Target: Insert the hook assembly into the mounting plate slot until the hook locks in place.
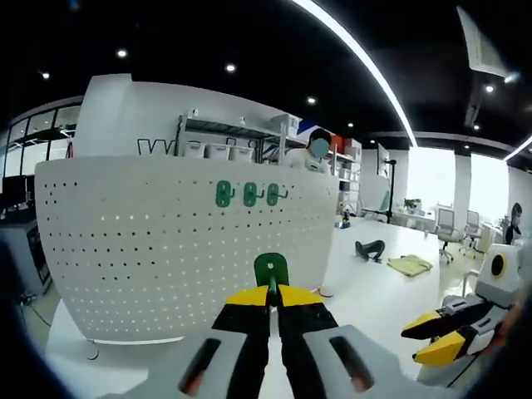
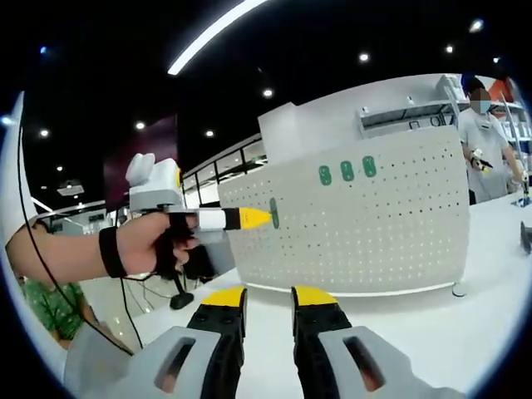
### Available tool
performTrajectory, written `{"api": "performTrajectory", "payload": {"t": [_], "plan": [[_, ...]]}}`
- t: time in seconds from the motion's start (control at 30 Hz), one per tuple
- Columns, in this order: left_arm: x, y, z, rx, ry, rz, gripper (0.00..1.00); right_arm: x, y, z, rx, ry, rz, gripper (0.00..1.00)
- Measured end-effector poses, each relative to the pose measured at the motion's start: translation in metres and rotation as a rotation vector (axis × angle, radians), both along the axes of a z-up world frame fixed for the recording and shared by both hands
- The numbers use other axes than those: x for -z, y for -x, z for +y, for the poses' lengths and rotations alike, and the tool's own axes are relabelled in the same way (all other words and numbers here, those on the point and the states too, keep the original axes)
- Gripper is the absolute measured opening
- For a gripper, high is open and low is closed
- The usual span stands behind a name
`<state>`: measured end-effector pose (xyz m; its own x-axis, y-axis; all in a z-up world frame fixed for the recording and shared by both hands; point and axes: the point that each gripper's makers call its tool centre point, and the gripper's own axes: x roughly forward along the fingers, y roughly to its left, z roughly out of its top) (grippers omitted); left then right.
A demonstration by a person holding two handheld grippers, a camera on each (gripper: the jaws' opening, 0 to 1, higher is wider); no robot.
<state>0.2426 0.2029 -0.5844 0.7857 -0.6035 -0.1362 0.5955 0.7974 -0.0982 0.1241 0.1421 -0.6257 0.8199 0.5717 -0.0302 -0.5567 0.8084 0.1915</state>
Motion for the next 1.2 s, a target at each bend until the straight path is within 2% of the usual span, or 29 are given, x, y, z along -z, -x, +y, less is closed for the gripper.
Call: {"api": "performTrajectory", "payload": {"t": [0.1, 0.2, 0.37, 0.53, 0.63, 1.1, 1.2], "plan": [[-0.002, -0.002, -0.003, -0.016, -0.001, -0.009, 0.02, 0.002, 0.004, 0.000, -0.016, 0.003, -0.001, 0.22], [-0.003, -0.005, -0.003, -0.040, -0.005, -0.010, 0.02, 0.007, 0.006, -0.003, -0.020, 0.013, 0.006, 0.29], [-0.008, -0.011, 0.000, -0.090, -0.012, -0.031, 0.02, 0.005, 0.009, -0.014, -0.018, 0.002, -0.003, 0.31], [-0.011, -0.016, 0.000, -0.131, -0.023, -0.034, 0.02, 0.001, 0.010, -0.024, -0.006, -0.016, -0.007, 0.31], [-0.013, -0.019, 0.001, -0.162, -0.062, -0.054, 0.02, -0.001, 0.012, -0.025, -0.005, -0.019, -0.018, 0.31], [-0.017, -0.044, 0.007, -0.247, -0.039, -0.046, 0.02, 0.003, 0.009, -0.031, 0.009, -0.033, -0.006, 0.31], [-0.017, -0.050, 0.010, -0.269, -0.056, -0.057, 0.02, 0.005, 0.008, -0.034, 0.016, -0.035, 0.000, 0.31]]}}
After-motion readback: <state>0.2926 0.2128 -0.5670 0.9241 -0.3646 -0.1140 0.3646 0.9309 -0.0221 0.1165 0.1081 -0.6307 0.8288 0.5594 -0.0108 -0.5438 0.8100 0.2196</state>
